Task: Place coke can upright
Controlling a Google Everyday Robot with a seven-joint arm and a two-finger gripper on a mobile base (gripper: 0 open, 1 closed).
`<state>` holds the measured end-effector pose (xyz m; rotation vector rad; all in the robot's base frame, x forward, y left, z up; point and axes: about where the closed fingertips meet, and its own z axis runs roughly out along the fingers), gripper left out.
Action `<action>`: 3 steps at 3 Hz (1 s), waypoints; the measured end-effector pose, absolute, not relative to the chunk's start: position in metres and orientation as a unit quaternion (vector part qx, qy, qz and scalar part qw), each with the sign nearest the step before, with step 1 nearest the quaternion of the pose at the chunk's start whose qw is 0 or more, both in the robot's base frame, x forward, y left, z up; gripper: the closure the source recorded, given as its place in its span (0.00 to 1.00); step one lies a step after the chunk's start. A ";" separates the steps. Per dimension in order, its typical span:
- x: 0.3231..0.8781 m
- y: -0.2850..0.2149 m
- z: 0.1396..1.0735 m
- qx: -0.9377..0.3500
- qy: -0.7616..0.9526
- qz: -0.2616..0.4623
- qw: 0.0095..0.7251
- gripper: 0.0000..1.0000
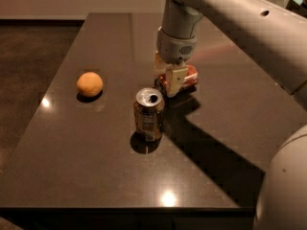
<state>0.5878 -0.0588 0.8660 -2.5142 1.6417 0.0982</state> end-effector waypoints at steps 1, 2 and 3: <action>0.591 -0.064 0.880 -0.818 0.566 0.050 0.091 0.86; 0.594 -0.072 0.903 -0.778 0.605 0.091 0.146 1.00; 0.595 -0.080 0.924 -0.714 0.646 0.163 0.215 1.00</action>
Offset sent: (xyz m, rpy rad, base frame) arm -0.0053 -0.0333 0.0781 0.3852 0.1044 -0.2985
